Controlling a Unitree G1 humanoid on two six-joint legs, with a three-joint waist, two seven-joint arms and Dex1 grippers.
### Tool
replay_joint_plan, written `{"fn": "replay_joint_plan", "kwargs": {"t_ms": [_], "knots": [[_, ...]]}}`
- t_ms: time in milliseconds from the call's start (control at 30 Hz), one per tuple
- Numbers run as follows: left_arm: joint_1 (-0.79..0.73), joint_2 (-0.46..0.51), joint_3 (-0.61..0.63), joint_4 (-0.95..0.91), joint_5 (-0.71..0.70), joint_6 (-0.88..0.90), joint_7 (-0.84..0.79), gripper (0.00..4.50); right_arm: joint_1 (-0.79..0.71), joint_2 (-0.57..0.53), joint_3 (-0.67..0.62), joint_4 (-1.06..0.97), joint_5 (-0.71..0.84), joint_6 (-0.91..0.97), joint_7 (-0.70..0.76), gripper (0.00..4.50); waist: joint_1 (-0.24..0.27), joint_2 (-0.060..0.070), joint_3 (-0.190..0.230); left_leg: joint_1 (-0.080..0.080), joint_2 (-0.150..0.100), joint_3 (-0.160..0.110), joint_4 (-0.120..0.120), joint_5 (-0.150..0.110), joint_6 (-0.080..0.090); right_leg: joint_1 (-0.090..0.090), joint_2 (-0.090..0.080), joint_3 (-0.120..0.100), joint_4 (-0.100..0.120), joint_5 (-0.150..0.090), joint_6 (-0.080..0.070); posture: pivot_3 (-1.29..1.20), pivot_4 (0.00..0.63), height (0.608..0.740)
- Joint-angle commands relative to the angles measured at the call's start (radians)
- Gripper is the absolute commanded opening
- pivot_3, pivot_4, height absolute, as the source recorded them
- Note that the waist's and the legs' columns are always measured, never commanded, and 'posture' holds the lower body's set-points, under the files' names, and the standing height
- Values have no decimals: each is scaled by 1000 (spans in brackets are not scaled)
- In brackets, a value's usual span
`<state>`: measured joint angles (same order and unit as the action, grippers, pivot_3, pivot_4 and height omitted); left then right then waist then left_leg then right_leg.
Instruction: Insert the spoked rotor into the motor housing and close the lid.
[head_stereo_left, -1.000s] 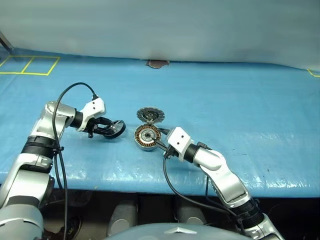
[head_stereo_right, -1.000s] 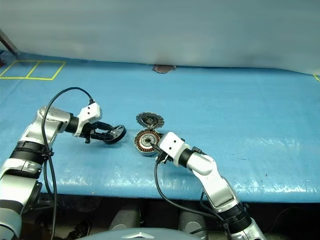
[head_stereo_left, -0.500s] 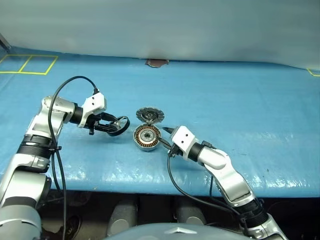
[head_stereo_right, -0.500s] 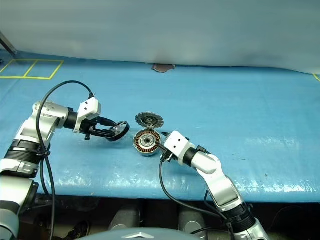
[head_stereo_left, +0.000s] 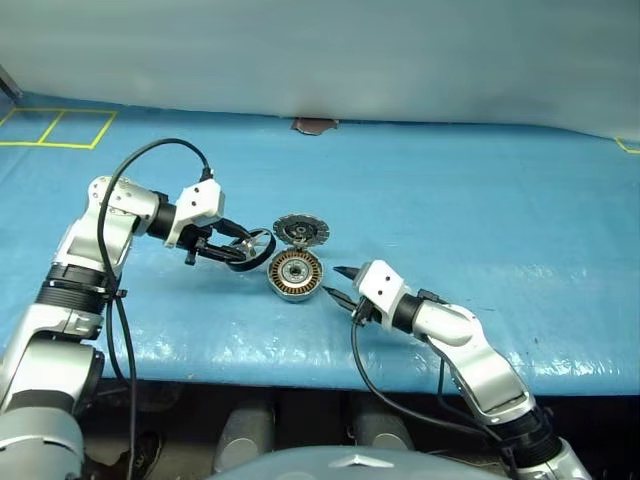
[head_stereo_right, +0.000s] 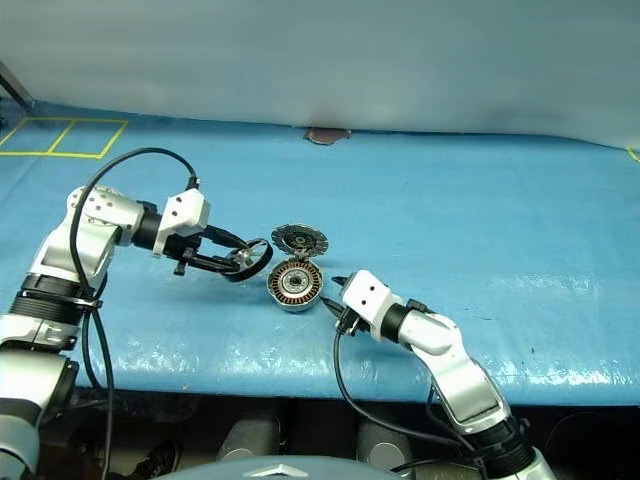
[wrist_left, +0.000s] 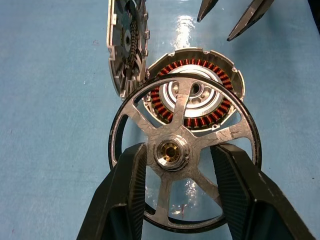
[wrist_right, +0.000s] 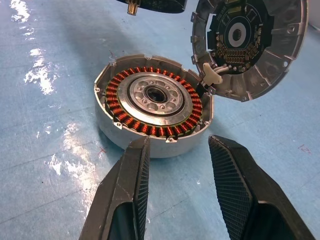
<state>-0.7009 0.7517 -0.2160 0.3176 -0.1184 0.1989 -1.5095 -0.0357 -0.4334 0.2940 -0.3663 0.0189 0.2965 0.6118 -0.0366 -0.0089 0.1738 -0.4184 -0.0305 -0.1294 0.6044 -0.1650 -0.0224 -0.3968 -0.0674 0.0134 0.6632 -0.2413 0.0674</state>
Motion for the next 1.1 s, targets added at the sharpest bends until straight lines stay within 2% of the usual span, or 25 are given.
{"fn": "replay_joint_plan", "kwargs": {"t_ms": [33,300,600,1100], "knots": [[-35,-11,-13,-8,9,-42,-4,2004,1,-6,-27,-46,16,6,0,1961,0,0,0,0,0,0,0,0,0,0,0,0,0,0,0,0,150,740],[-79,-78,-64,85,44,-115,2,2004,22,-19,-48,-82,46,21,11,1961,1,-1,1,0,0,0,0,0,0,0,0,0,0,1,1,0,150,740],[-100,-129,-57,166,51,-154,36,2004,53,-43,-43,-109,61,41,24,1961,0,-2,1,-1,0,0,1,0,0,0,0,0,0,2,3,0,150,740],[-108,-84,-9,118,-20,-49,-21,2004,54,-43,-40,-96,57,37,22,1961,0,-2,1,-1,0,0,2,0,0,0,0,0,0,2,3,0,150,740]]}}
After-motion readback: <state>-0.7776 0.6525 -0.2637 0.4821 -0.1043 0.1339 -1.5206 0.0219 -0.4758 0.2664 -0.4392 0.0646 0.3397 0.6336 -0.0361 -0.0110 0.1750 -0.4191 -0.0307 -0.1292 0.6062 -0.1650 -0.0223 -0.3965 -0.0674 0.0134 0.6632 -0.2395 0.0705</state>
